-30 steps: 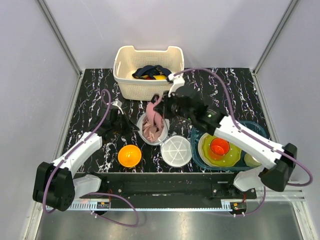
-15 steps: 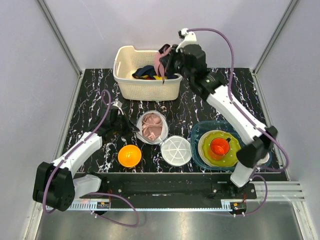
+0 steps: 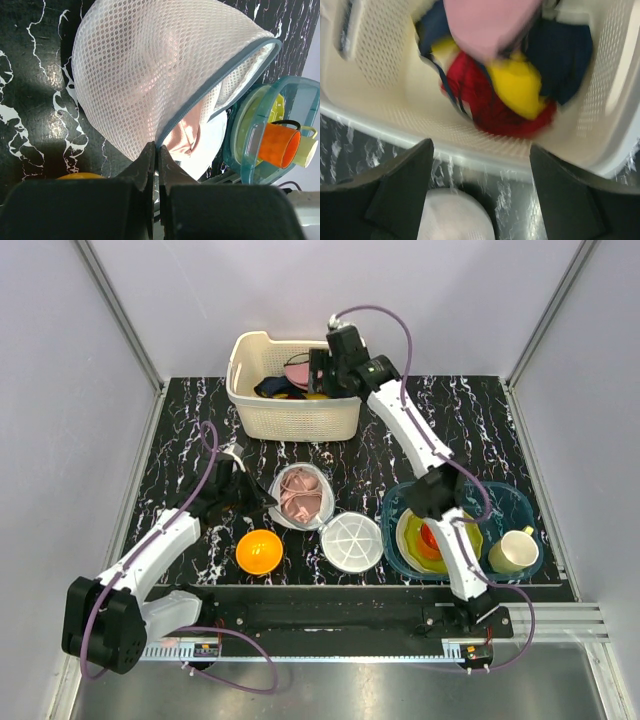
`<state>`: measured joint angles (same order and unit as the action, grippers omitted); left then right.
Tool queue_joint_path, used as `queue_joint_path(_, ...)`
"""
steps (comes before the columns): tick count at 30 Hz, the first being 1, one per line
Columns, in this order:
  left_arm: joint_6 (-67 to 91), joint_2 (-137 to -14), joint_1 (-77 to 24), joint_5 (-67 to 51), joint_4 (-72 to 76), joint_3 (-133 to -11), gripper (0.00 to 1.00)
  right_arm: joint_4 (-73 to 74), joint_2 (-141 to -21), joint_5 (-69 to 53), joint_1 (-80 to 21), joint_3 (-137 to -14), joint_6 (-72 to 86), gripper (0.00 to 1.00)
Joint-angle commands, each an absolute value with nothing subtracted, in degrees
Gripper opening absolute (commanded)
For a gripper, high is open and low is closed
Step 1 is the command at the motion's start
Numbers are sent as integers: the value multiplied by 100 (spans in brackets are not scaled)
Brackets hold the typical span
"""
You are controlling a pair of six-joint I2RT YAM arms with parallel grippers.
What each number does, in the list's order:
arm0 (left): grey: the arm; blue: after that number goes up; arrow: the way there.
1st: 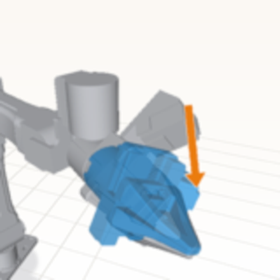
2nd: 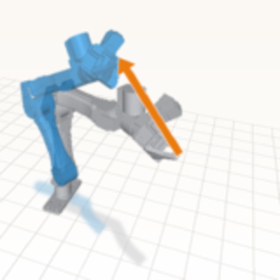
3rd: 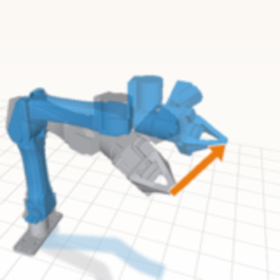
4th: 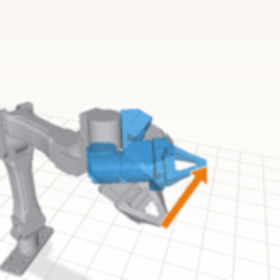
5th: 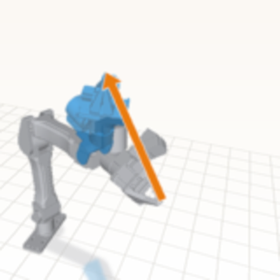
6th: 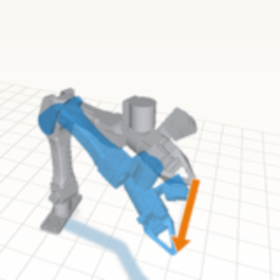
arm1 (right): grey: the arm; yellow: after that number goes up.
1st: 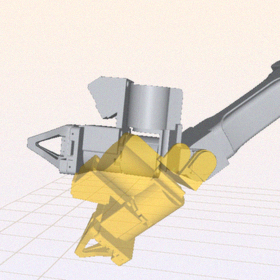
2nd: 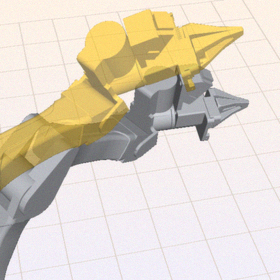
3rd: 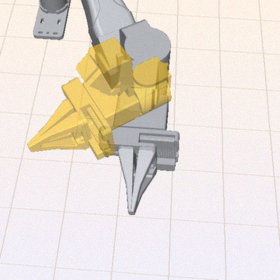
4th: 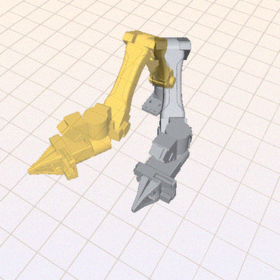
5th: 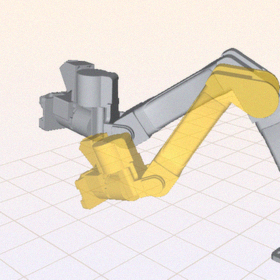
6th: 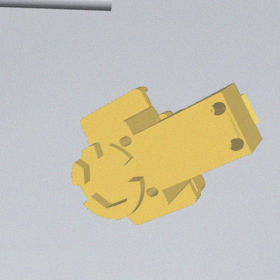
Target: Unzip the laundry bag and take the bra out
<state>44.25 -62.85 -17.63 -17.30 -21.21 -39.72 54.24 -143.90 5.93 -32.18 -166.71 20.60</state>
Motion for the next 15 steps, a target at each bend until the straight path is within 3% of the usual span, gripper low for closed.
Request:
queue_joint_path(1, 4263, -6319, -1731, -1925, -1961, -4052, 0, 3900, -11766, 703, -3752, -13116, 1776, 86)
queue_joint_path(3, 4280, -6372, -1731, -1977, -1907, -4034, 0, 2353, -10388, 335, -3683, -10492, 2012, 97)
queue_joint_path(7, 4280, -6486, -1740, -2065, -1837, -4069, 0, 2530, -10099, 264, -3595, -10082, 2276, 97)
queue_joint_path(15, 4298, -6539, -1732, -2048, -1723, -4025, 0, 1961, -8834, -263, -3709, -7868, 2645, 91)
